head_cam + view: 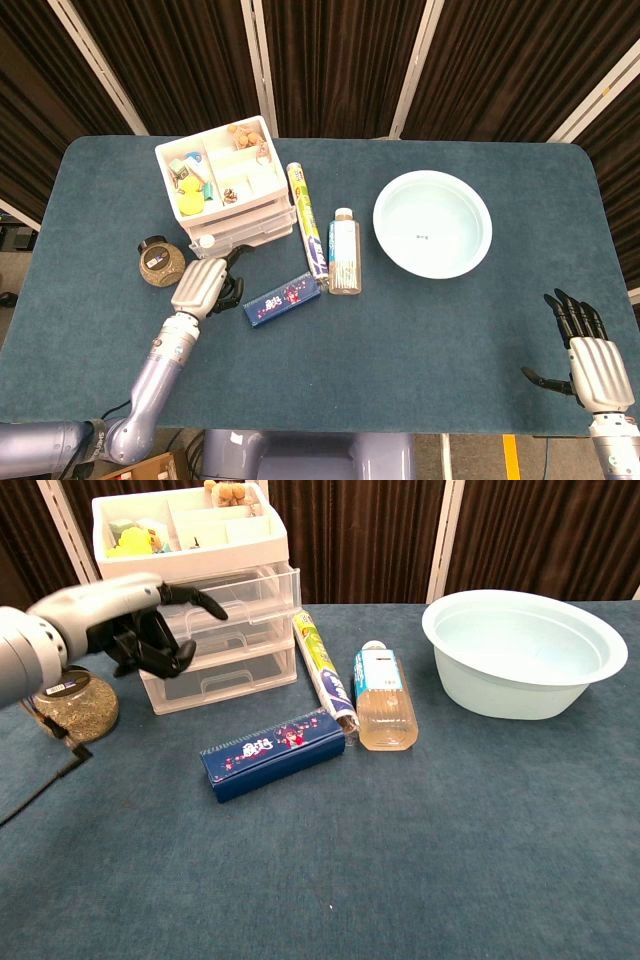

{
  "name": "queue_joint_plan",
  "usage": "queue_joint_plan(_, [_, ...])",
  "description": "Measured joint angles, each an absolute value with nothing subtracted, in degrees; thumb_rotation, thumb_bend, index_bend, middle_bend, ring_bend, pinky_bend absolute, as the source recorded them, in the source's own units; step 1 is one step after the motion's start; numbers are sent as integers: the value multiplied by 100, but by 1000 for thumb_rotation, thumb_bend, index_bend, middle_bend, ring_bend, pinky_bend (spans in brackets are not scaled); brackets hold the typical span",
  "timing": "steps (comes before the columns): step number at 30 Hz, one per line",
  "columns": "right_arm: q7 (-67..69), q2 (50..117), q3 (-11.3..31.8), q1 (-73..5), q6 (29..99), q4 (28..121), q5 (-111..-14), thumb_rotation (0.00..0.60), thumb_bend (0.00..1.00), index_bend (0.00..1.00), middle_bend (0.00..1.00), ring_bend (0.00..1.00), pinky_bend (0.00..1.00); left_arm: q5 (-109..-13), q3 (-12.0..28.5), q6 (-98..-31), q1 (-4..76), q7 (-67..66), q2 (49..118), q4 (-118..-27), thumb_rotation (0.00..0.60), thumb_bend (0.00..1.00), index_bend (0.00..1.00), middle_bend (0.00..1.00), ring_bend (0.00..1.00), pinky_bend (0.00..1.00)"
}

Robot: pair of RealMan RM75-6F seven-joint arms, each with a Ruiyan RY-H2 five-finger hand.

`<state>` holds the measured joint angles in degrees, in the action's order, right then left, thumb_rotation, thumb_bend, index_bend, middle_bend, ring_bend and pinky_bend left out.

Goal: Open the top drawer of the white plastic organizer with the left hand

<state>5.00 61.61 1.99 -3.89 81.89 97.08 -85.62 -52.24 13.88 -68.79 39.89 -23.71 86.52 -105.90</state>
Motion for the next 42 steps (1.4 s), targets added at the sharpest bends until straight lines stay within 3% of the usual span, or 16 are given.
queue_joint_plan(8, [493, 6159, 190, -387, 8175, 9712, -8556, 600, 156, 0, 0, 0, 0, -5102, 1622, -7069, 4189, -2928, 8316, -10977, 600, 637, 222, 1000, 960, 836])
queue_joint_plan(19, [485, 6151, 180, -389, 8154, 9712, -8552, 600, 155, 0, 0, 0, 0, -3979, 1902, -7331, 4415, -3709, 8024, -11201, 600, 637, 219, 1000, 964, 841])
queue_joint_plan(42, [489, 6142, 176, -383, 8155, 9720, -8551, 600, 156, 0, 0, 0, 0, -2357, 1926, -7289, 4865, -4042, 8090, -11237, 600, 639, 220, 1000, 969, 846])
